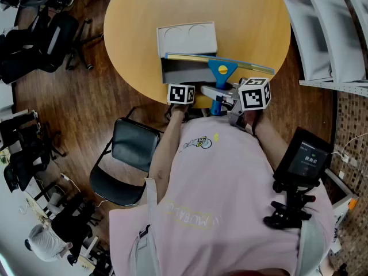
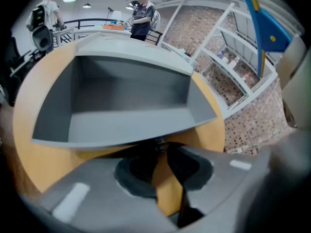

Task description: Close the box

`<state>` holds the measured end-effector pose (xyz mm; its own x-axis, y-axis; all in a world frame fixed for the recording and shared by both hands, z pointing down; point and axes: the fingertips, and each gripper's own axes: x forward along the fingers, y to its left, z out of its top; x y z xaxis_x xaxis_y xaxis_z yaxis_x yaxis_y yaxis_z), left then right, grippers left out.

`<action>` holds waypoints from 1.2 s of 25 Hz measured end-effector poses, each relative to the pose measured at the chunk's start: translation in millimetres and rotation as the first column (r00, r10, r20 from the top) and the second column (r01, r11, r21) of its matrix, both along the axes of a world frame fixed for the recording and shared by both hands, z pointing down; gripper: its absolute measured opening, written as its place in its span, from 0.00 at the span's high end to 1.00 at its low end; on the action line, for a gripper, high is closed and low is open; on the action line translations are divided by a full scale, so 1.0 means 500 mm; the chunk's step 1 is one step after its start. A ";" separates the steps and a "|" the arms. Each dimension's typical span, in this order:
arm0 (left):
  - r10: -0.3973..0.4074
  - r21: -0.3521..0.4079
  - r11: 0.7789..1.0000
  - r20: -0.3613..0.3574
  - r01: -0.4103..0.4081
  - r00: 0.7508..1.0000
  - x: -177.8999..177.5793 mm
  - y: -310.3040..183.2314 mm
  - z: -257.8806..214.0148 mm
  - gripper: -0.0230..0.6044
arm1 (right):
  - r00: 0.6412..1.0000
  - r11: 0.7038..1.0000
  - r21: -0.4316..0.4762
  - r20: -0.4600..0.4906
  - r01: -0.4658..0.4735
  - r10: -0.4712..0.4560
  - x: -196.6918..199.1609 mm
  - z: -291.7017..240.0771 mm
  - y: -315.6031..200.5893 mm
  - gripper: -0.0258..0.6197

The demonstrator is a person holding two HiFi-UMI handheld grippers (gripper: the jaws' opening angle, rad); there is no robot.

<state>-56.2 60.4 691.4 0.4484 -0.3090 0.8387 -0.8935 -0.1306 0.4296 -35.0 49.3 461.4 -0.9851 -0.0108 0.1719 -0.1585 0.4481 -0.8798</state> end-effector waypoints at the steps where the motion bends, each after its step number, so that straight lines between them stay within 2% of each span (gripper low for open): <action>1: -0.008 0.013 1.000 0.004 0.008 1.000 -0.001 -0.004 -0.003 0.85 | 1.000 1.000 -0.019 -0.016 0.020 -0.020 0.006 0.017 0.017 0.86; 4: -0.044 0.062 0.997 0.013 0.043 0.999 -0.001 -0.008 -0.008 0.85 | 0.998 0.993 -0.112 -0.044 0.044 -0.049 0.033 0.073 0.065 0.86; 7: -0.095 0.106 0.990 0.020 0.092 0.995 0.002 0.003 -0.017 0.85 | 0.997 0.969 -0.247 -0.067 0.024 -0.042 0.080 0.143 0.115 0.86; 9: -0.110 0.132 0.986 0.035 0.104 0.993 0.007 0.010 -0.025 0.85 | 0.995 0.952 -0.306 -0.092 0.017 -0.047 0.113 0.181 0.152 0.85; 13: -0.121 0.158 0.981 0.046 0.112 0.992 0.020 0.020 -0.030 0.85 | 0.991 0.938 -0.346 -0.115 0.028 -0.072 0.173 0.215 0.216 0.85; 17: -0.130 0.149 0.980 -0.014 0.131 0.991 0.015 0.023 -0.048 0.84 | 0.985 0.916 -0.400 -0.163 -0.018 -0.052 0.214 0.268 0.245 0.86; 19: -0.140 0.154 0.977 -0.058 0.148 0.988 0.002 0.037 -0.073 0.84 | 0.990 0.908 -0.417 -0.142 -0.040 -0.022 0.207 0.260 0.246 0.86; 21: -0.144 0.155 0.976 -0.088 0.156 0.986 -0.012 0.069 -0.099 0.96 | 0.991 0.912 -0.410 -0.130 -0.028 -0.028 0.195 0.253 0.251 0.86; 25: -0.164 0.151 0.970 -0.182 0.192 0.970 -0.047 0.117 -0.103 0.96 | 0.992 0.917 -0.398 -0.098 0.037 -0.082 0.123 0.294 0.220 0.86; 30: -0.267 0.083 0.956 -0.138 0.280 0.954 -0.123 0.215 -0.071 0.96 | 0.983 0.919 -0.374 -0.073 0.128 -0.167 0.011 0.335 0.203 0.86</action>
<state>-117.6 168.1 655.8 0.4331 -0.5137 0.7406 -0.8417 0.0634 0.5362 -29.4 151.0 629.0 -0.9479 0.2157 0.2346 -0.2120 0.1228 -0.9695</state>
